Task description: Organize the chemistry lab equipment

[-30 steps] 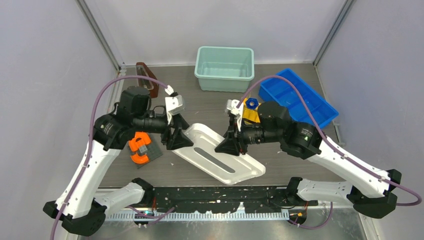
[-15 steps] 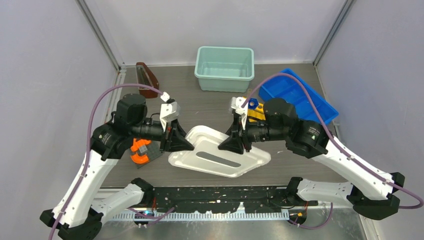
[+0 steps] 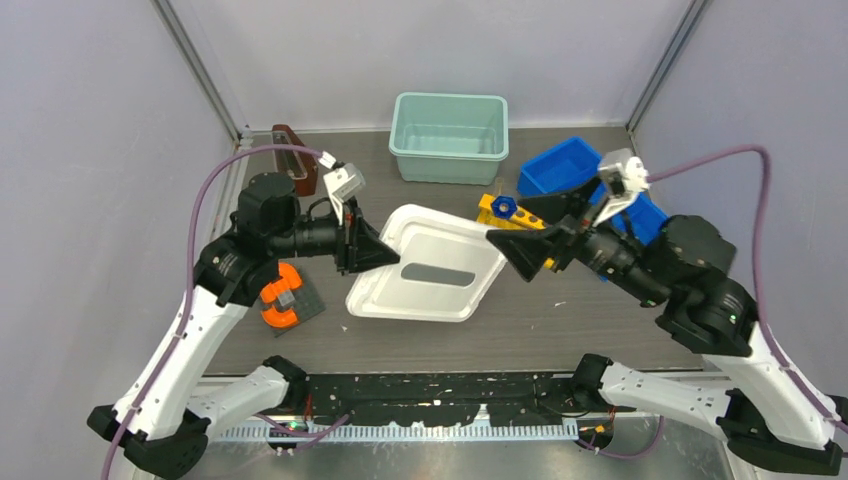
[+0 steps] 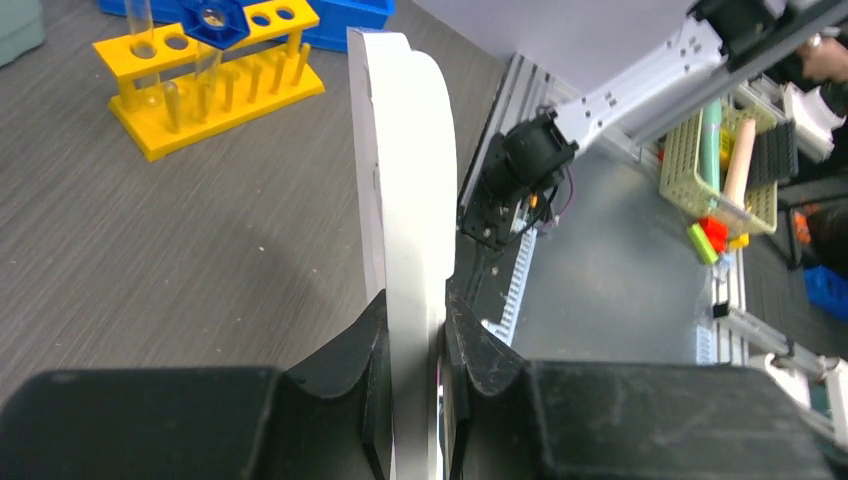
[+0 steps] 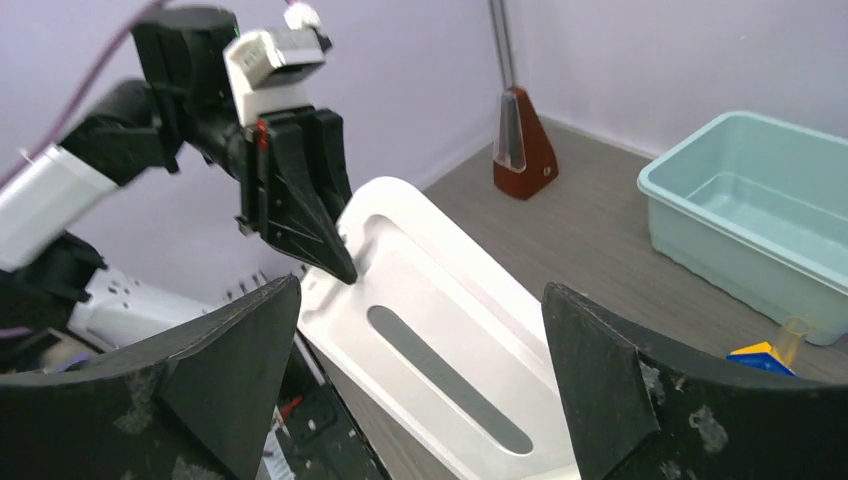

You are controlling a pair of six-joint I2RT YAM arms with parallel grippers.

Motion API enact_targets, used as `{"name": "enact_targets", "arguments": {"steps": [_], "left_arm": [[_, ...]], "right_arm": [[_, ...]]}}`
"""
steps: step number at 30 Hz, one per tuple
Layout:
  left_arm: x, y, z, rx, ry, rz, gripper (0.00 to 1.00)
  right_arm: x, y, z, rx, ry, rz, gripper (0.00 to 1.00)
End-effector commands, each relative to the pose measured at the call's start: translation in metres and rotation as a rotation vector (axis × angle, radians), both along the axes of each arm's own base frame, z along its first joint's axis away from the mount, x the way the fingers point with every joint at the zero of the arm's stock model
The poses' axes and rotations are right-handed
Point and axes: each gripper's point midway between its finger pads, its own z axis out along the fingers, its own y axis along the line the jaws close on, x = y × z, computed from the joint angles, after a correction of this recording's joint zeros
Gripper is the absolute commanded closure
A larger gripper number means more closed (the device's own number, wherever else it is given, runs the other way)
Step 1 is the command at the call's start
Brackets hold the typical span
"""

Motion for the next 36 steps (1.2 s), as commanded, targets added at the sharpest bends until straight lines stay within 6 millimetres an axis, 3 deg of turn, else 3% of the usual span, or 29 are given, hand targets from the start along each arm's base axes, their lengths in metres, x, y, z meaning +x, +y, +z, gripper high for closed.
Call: {"name": "enact_targets", "arguments": {"steps": [1,7,13,19,26,30,36], "left_arm": [[0.019,-0.009,0.061,-0.163,-0.068,0.074,1.00],[0.048,-0.014,0.108,-0.290,-0.102,0.185,1.00],[0.107,-0.005,0.136,-0.369,-0.075,0.351,1.00],[0.176,0.001,0.151,-0.538,0.058,0.370,1.00],[0.251,0.008,0.142,-0.636,0.137,0.417,1.00],[0.296,0.009,0.116,-0.635,0.210,0.435,1.00],[0.338,-0.002,0.076,-0.602,0.299,0.360,1.00]], "right_arm": [[0.007,-0.024,0.032,0.153,-0.014,-0.119,0.02],[0.003,-0.030,0.028,0.173,-0.010,-0.116,0.02],[0.001,-0.014,0.017,0.203,-0.013,-0.059,0.00],[0.006,-0.005,0.013,0.166,-0.010,-0.054,0.00],[0.023,-0.004,0.014,0.167,0.010,-0.128,0.00],[0.032,0.000,0.011,0.148,0.018,-0.157,0.00],[0.048,0.014,0.008,0.101,0.021,-0.184,0.00]]}}
